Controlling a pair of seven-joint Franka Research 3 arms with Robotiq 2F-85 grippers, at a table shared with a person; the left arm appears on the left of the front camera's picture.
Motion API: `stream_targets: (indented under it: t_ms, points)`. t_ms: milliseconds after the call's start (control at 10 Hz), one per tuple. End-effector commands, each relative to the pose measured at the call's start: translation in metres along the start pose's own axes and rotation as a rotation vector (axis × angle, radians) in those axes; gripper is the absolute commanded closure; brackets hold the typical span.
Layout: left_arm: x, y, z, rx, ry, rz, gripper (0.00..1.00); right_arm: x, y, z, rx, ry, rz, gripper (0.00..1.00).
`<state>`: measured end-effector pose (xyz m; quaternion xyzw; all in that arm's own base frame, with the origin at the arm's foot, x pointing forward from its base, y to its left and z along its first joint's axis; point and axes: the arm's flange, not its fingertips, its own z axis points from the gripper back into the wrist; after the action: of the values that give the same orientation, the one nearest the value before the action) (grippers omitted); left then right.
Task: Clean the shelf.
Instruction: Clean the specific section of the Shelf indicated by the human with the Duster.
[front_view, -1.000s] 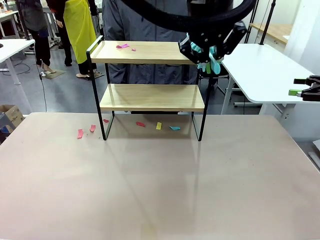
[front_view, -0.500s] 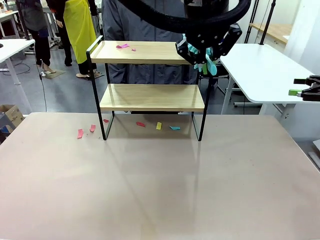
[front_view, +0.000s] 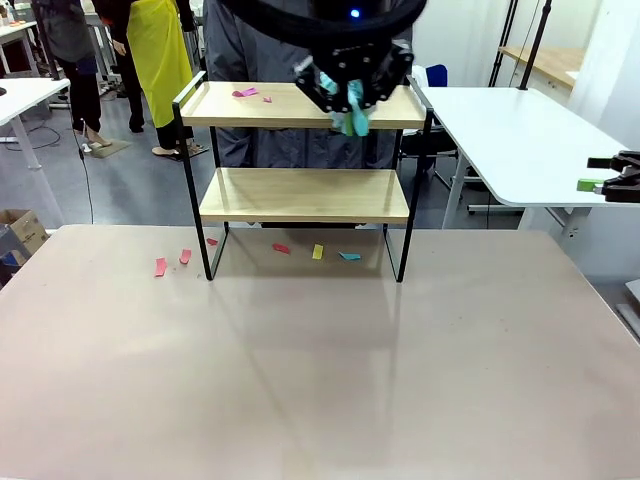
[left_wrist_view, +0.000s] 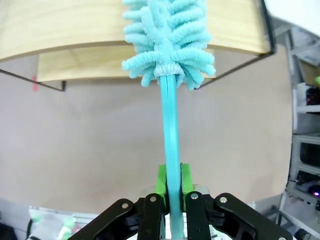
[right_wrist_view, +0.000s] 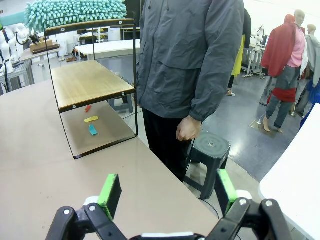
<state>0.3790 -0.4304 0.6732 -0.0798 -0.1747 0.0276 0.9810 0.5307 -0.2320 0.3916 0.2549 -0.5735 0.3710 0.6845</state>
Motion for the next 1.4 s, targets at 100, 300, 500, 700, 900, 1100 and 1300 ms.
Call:
stream_targets:
  t_ms: [100, 300, 500, 700, 900, 1100, 1300]
  points:
    - [0.007, 0.046, 0.002, 0.114, 0.045, -0.027, 0.87, 0.006, -0.001, -0.001, -0.012, 0.022, -0.006, 0.00]
    - [0.009, 0.078, 0.001, 0.192, 0.047, -0.005, 0.87, 0.006, -0.001, -0.001, -0.012, 0.022, -0.006, 0.00]
    - [0.004, 0.109, -0.001, 0.282, 0.032, 0.022, 0.87, 0.006, -0.001, -0.001, -0.012, 0.022, -0.006, 0.00]
    - [0.000, 0.141, 0.005, 0.415, 0.024, 0.019, 0.87, 0.006, -0.001, -0.001, -0.012, 0.022, -0.006, 0.00]
    - [0.002, 0.159, 0.024, 0.561, -0.049, -0.007, 0.87, 0.006, -0.001, -0.001, -0.012, 0.022, -0.006, 0.00]
    - [0.004, 0.150, 0.049, 0.635, -0.177, -0.075, 0.87, 0.006, -0.001, -0.001, -0.012, 0.022, -0.006, 0.00]
    - [0.002, 0.137, 0.066, 0.565, -0.233, -0.108, 0.87, 0.006, -0.001, -0.001, -0.012, 0.022, -0.006, 0.00]
